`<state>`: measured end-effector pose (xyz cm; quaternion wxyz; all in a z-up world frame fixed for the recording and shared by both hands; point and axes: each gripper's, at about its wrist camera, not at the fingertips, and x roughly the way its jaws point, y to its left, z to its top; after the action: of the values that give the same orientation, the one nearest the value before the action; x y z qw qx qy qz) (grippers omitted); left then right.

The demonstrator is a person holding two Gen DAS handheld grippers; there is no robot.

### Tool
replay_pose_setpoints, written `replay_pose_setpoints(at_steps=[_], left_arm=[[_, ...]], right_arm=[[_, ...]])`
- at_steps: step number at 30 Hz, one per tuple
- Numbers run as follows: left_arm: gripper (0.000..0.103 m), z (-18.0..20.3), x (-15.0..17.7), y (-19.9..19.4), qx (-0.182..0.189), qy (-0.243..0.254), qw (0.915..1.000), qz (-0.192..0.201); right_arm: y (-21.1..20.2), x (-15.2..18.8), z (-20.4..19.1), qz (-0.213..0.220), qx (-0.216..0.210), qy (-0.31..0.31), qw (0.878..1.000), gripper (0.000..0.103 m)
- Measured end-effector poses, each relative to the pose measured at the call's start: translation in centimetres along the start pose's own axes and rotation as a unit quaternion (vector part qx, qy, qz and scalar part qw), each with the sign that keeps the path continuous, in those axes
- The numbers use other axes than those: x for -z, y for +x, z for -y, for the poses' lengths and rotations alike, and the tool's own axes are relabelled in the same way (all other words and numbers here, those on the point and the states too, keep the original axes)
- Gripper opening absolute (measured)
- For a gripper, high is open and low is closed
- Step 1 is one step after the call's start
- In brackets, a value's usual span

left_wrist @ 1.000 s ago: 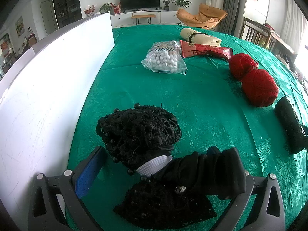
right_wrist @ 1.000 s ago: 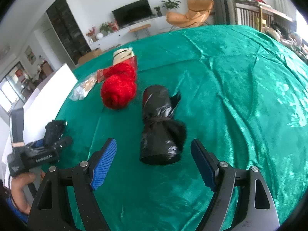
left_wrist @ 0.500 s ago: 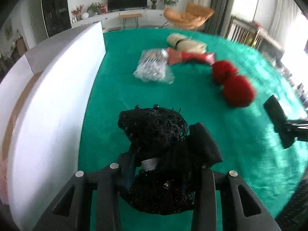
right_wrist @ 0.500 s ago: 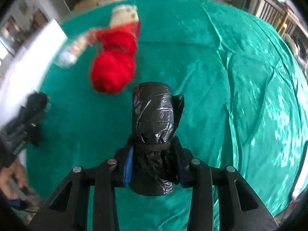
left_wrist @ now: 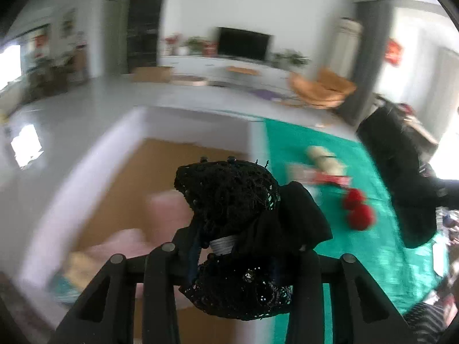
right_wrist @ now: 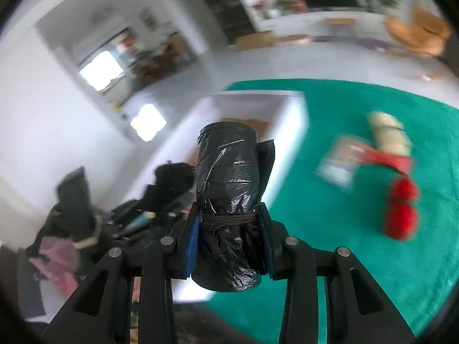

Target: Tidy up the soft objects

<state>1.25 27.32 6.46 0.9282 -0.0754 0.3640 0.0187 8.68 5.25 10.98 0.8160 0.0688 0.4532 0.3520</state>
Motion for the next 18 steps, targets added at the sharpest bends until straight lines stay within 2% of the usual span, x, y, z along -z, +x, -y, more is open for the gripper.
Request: replay_pose_setpoints(at_steps=[1, 2, 3, 4, 5, 7, 9, 12, 15, 18], left_arm=[[0.057, -1.1, 0.3, 0.0, -0.023, -0.004, 0.9997, -0.006], [0.069, -2.7, 0.8, 0.5, -0.060, -0.009, 0.9979, -0.022], [0.090, -4.1, 1.5, 1.2, -0.096, -0.015, 0.9944, -0.040], [0.095, -5.0, 2.0, 1.5, -0.119, -0.019, 0.9917, -0.046], [0.095, -6.0, 2.7, 1.9, -0.146, -0.026, 0.9877, -0.050], [0.095, -7.3, 3.8, 2.0, -0.173, -0.047, 0.9823, -0.054], [0.095, -7.4, 4.1, 1.3, -0.157, -0.068, 0.9847, -0.034], [0.095, -5.8, 3.8, 0.3, -0.119, -0.071, 0.9903, -0.003], [0.095, -1.6, 3.4, -0.5, -0.045, -0.051, 0.9975, 0.021], [0.095, 3.8, 3.3, -0.3, 0.029, -0.013, 0.9993, 0.021]], right_arm=[[1.4, -0.3, -1.4, -0.004, -0.015, -0.006, 1.000, 0.041], [3.0, -0.4, -2.6, -0.011, -0.031, -0.010, 0.999, 0.043], [4.2, -0.5, -3.1, -0.018, -0.040, -0.012, 0.999, 0.055], [6.1, -0.4, -3.8, -0.038, -0.055, -0.015, 0.998, 0.072], [7.7, -0.1, -4.1, -0.056, -0.061, -0.017, 0.996, 0.073], [9.4, 0.4, -3.6, -0.080, -0.049, -0.011, 0.995, 0.071], [8.7, 1.2, -2.3, -0.068, -0.037, -0.010, 0.997, 0.071], [6.1, 3.0, 0.8, -0.016, 0.042, -0.041, 0.998, 0.072], [3.9, 6.2, 6.8, 0.023, 0.166, -0.048, 0.985, 0.074], [2.2, 10.3, 13.6, 0.022, 0.262, 0.014, 0.965, 0.074]])
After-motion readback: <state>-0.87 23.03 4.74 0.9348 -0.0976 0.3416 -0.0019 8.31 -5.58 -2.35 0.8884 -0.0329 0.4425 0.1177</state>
